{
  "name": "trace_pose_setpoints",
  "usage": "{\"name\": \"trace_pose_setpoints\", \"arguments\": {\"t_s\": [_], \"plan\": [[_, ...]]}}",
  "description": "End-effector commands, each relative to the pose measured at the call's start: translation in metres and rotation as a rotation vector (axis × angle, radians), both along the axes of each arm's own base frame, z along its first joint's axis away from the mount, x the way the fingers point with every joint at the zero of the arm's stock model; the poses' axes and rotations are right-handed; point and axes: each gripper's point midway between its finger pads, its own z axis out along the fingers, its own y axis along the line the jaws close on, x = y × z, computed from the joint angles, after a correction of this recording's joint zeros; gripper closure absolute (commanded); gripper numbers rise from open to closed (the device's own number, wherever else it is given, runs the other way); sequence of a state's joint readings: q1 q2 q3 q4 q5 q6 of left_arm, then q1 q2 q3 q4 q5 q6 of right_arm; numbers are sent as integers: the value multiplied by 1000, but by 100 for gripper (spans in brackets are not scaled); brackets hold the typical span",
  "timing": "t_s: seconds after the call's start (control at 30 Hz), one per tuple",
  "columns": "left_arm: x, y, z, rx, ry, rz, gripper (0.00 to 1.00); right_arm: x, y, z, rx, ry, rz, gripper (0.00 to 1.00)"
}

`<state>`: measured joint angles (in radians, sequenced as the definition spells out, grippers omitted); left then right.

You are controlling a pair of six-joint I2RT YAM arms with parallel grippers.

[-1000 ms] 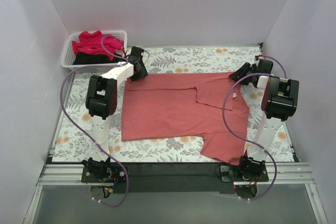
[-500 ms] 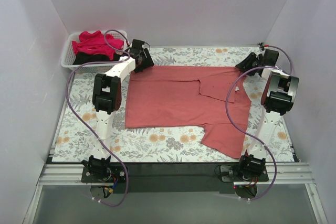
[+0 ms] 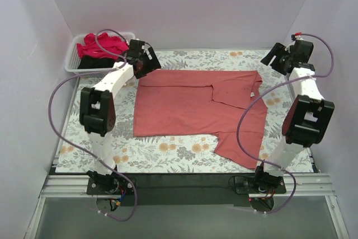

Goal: Fold and stack the t-shirts
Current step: Fold the tshirt

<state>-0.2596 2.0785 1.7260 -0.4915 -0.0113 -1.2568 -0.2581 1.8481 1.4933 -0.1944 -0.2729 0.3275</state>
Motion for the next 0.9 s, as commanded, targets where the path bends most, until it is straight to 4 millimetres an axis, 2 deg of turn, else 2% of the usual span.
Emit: {"name": "trace_pose_setpoints", "arguments": {"t_s": [0.0,0.03,0.07,0.1,0.13,0.17,0.2,0.23,0.27,0.3,0.33,0.43,0.5,0.53,0.63,0.87], "plan": [[-46,-3,98,-86,-148,-11,18,-45,12,13,-93,53,-12,23],[-58,1,100,-78,-143,14,17,-58,14,2,-110,87,-26,23],[-83,10,73,-47,-69,30,17,-70,23,11,-120,85,-19,23],[-97,18,74,-32,-63,53,17,-78,25,10,-132,95,-27,23],[-117,26,87,-30,-81,78,17,-88,31,2,-131,117,-21,23],[-144,37,64,2,-13,103,17,-95,42,9,-136,99,1,23],[-158,48,58,34,-2,133,17,-100,48,8,-134,100,17,23],[-174,54,68,30,-28,147,17,-108,57,5,-131,103,39,23],[-191,61,60,49,12,162,17,-111,62,4,-132,103,56,22],[-210,68,40,74,63,170,17,-114,66,3,-131,106,65,22],[-222,72,43,68,56,179,17,-117,73,2,-131,105,84,22],[-261,81,3,80,165,196,17,-125,87,2,-139,101,120,22],[-274,81,-10,61,196,207,17,-129,92,1,-145,98,136,22],[-285,83,-25,67,239,211,18,-129,96,2,-148,95,150,22],[-292,82,-44,61,285,228,20,-134,100,-3,-157,103,164,22],[-276,80,-62,70,304,269,32,-139,96,-20,-179,142,158,22]]}}
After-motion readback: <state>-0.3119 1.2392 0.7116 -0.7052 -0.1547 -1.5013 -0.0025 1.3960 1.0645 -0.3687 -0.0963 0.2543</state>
